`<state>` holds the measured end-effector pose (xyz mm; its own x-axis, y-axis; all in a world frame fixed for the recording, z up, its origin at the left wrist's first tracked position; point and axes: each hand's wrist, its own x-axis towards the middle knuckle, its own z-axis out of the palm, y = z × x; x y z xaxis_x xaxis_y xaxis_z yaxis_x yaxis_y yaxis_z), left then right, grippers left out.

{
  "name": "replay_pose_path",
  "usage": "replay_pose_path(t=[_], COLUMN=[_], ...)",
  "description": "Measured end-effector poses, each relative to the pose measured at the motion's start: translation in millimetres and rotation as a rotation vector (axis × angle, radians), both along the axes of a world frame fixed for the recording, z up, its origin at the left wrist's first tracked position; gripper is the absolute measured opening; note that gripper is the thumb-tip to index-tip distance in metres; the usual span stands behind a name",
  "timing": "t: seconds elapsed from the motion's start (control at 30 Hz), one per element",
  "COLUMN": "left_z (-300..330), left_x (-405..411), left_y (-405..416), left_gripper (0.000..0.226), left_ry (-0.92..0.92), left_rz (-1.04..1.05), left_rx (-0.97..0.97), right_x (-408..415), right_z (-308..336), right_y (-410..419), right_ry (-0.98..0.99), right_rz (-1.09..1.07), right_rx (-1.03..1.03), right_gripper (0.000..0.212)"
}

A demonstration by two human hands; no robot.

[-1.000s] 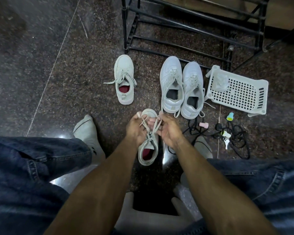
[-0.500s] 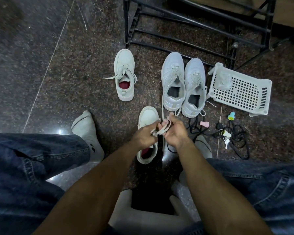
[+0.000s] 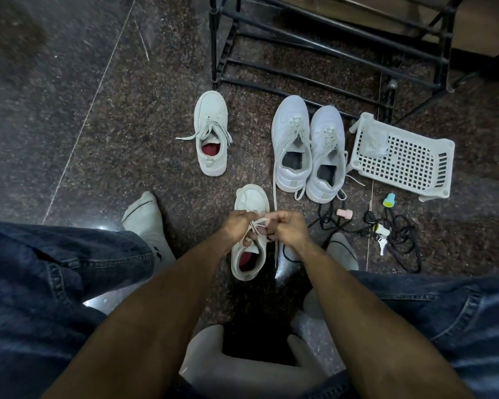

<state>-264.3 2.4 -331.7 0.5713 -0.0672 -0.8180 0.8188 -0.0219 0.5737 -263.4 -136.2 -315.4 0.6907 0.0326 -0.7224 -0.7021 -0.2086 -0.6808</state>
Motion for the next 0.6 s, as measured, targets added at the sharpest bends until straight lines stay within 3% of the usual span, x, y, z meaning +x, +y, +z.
replay_pose_path(t=[0.1,0.2,0.3,0.43,0.6], left_z=[-1.6,-4.2,-7.0,-21.0,-7.6], left_x=[0.4,-5.5,-6.1,-1.5,-2.6], left_y=[4.6,2.9,-4.8,-4.0,-0.5], left_gripper=[0.022,0.032,0.019,0.057,0.028], left_ry=[0.011,0.002,-0.03,-0.063,-0.018], left_rz=[0.083,0.107,0.148,0.197,0.262], left_rx=[-0.008,0.003,0.039,0.089,0.097], right_x=[2.5,4.7,7.6,8.9,0.9], right_z=[-3.0,7.9,17.6,20.1,15.0], right_y=[-13.0,-23.8,-20.4,-9.6,-2.8], right_ry=[0.051,0.152,0.139,0.115,-0.02], right_rz=[0.08,0.308,0.508,0.767,0.781], right_rx=[-0.097,-0.13,-0.175,-0.196,-0.22], right_gripper=[0.017,0.028,0.047,0.069,0.058])
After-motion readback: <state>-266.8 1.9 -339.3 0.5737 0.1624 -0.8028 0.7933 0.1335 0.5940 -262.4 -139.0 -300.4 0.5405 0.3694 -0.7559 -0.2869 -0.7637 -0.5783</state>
